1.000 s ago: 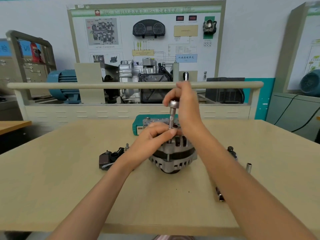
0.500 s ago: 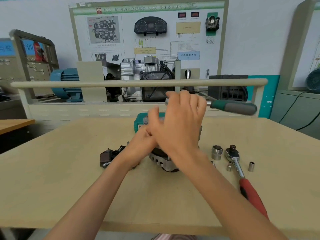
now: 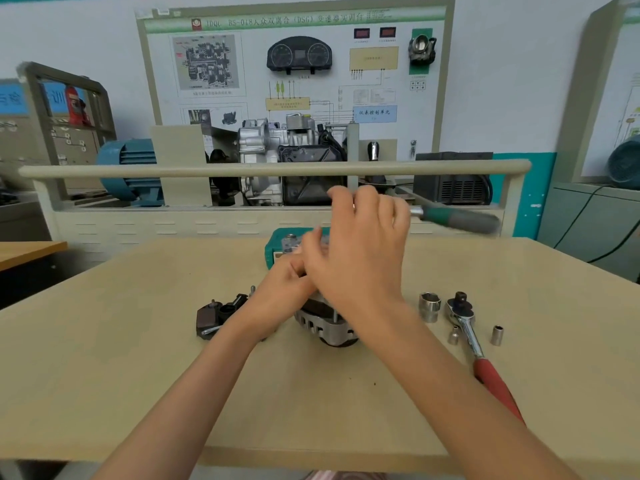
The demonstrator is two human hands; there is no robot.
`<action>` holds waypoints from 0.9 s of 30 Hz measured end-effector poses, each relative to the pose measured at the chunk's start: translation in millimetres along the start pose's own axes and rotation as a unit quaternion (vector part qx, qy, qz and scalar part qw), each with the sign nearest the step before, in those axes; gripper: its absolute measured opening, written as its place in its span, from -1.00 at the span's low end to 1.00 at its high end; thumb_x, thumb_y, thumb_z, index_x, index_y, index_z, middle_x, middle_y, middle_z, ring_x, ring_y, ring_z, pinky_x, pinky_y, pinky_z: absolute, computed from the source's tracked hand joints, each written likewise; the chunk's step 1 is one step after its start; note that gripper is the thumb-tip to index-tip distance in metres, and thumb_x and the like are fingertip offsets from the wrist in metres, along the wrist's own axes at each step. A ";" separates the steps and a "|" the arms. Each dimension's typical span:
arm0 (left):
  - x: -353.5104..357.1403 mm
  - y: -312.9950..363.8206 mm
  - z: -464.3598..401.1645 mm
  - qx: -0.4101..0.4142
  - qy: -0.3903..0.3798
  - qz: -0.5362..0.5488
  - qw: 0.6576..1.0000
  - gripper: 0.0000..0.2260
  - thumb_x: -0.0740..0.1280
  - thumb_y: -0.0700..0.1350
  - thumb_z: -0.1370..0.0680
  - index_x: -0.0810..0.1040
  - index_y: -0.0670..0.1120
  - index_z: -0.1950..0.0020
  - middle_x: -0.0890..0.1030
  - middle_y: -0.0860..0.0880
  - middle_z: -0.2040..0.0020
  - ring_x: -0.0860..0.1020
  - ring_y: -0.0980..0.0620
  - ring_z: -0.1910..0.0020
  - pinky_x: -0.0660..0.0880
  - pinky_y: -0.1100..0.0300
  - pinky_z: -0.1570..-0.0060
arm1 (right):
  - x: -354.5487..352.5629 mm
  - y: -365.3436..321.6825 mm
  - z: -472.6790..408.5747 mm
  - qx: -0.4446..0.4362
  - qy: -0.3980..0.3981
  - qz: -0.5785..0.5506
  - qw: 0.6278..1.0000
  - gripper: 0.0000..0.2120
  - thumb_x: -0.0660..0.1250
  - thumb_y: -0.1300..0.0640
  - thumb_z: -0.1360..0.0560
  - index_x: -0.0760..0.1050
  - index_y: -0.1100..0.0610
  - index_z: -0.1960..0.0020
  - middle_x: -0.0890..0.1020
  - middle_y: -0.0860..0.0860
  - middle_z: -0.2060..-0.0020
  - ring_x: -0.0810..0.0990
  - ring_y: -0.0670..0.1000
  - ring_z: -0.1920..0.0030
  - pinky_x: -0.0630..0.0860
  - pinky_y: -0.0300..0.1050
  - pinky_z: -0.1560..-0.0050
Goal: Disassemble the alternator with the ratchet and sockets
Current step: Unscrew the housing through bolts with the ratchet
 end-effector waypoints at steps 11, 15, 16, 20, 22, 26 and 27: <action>2.0 3.3 -2.0 -0.012 -0.017 -0.002 1.000 -0.80 0.29 0.10 -0.52 0.67 0.12 -0.01 0.64 0.06 -0.03 0.53 0.08 -0.14 0.41 0.04 -0.26 | 23.7 10.1 -55.2 0.180 -0.173 -0.642 0.725 -0.47 0.07 0.20 -0.56 0.24 0.15 0.60 0.32 0.02 0.63 0.34 -0.07 0.51 0.39 -0.27 0.22; -0.1 4.3 -0.4 0.007 -0.020 -0.025 0.999 -0.82 0.27 -0.01 -0.56 0.68 0.11 -0.01 0.66 0.13 -0.02 0.54 0.20 -0.12 0.42 0.25 -0.17 | 11.6 8.6 -34.3 0.119 -0.091 -0.516 0.843 -0.59 0.09 0.15 -0.57 0.39 0.21 0.43 0.44 0.07 0.45 0.41 -0.04 0.34 0.38 -0.26 0.05; 0.1 4.7 -0.7 0.007 -0.016 -0.019 1.000 -0.75 0.27 -0.13 -0.58 0.69 0.16 0.07 0.67 0.16 0.05 0.57 0.26 -0.03 0.45 0.33 -0.06 | 6.9 8.4 -25.4 0.061 -0.068 -0.357 0.930 -0.68 0.11 0.11 -0.53 0.45 0.21 0.31 0.47 0.07 0.36 0.42 -0.02 0.26 0.32 -0.19 -0.04; 1.2 6.6 0.8 0.023 0.004 -0.020 1.000 -0.42 0.16 -0.40 -0.53 0.59 0.33 0.19 0.62 0.30 0.29 0.55 0.38 0.27 0.43 0.50 0.29 | -7.3 -12.7 2.5 -0.008 -0.001 0.124 0.992 -0.63 0.08 -0.06 -0.39 0.47 0.17 0.02 0.46 0.08 0.19 0.40 0.10 0.11 0.16 -0.01 -0.07; 3.3 7.6 1.2 0.015 0.003 -0.019 1.000 -0.56 0.18 -0.28 -0.50 0.60 0.28 0.22 0.63 0.21 0.31 0.57 0.31 0.29 0.46 0.45 0.29 | -6.1 -15.3 -7.5 0.012 -0.013 0.040 0.999 -0.60 0.01 -0.10 -0.42 0.50 0.15 0.09 0.48 0.02 0.21 0.40 0.05 0.12 0.15 -0.04 -0.10; 2.9 0.9 -3.3 -0.024 -0.007 -0.023 0.999 -0.78 0.27 0.09 -0.49 0.68 0.08 0.05 0.63 -0.03 0.06 0.55 0.05 -0.04 0.45 0.06 -0.16 | 9.0 12.2 -44.1 0.139 -0.152 -0.515 0.832 -0.52 0.03 0.08 -0.57 0.41 0.21 0.46 0.46 -0.02 0.48 0.44 -0.14 0.38 0.37 -0.18 0.03; 1.9 -0.4 -3.6 -0.034 -0.011 -0.023 0.999 -0.76 0.27 0.14 -0.48 0.68 0.11 0.02 0.62 -0.01 0.02 0.54 0.02 -0.10 0.43 -0.05 -0.22 | 13.3 15.2 -49.4 0.158 -0.188 -0.577 0.779 -0.49 0.00 0.13 -0.59 0.35 0.21 0.50 0.44 0.02 0.50 0.43 -0.14 0.42 0.39 -0.21 0.07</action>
Point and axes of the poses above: each hand's wrist, its own z-axis away from the middle knuckle, its own x-axis out of the palm, y = z × x, the point moved 3 cm from there along -z, towards the middle knuckle
